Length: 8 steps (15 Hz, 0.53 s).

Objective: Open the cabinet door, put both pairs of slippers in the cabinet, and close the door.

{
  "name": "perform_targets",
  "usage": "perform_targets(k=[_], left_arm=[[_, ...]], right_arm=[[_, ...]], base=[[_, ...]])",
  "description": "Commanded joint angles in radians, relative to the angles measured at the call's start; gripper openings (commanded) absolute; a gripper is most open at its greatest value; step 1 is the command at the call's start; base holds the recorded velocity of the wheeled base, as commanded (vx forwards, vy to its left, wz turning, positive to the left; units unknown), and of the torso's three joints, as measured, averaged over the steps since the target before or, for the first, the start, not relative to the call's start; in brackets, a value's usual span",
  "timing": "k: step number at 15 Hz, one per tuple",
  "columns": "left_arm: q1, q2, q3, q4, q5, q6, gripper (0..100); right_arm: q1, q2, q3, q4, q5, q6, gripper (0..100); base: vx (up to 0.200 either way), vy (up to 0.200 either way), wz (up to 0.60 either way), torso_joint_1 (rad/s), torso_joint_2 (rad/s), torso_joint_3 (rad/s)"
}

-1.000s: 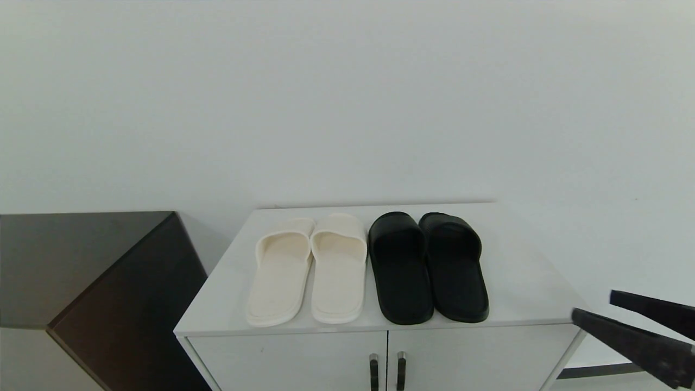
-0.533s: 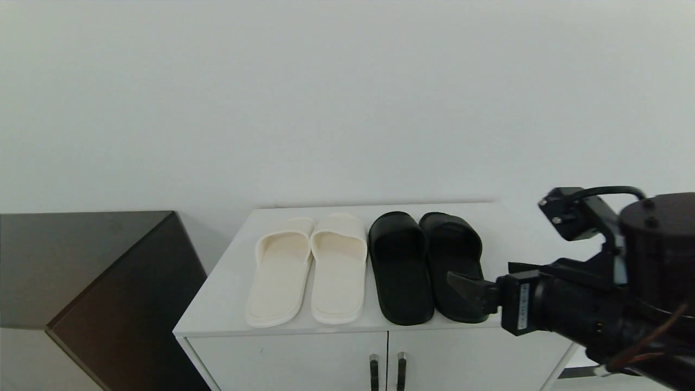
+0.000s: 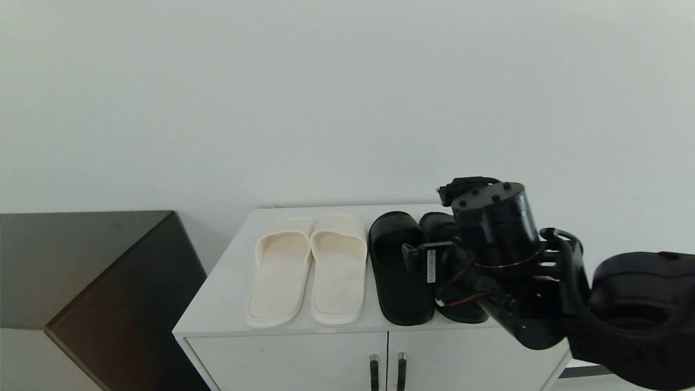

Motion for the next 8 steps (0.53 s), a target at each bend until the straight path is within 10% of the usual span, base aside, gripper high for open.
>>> perform_targets(k=[1, 8], left_arm=[[0.000, 0.000, 0.000, 0.000, 0.001, -0.002, 0], [0.000, 0.000, 0.000, 0.000, 0.001, -0.009, 0]], right_arm=[[-0.005, 0.122, -0.081, 0.000, -0.034, -0.002, 100], [-0.075, 0.237, -0.150, -0.120, -0.051, -0.004, 100]], base=[[0.000, 0.000, 0.00, 0.000, 0.00, 0.000], [0.000, 0.000, 0.00, 0.000, 0.00, 0.000]])
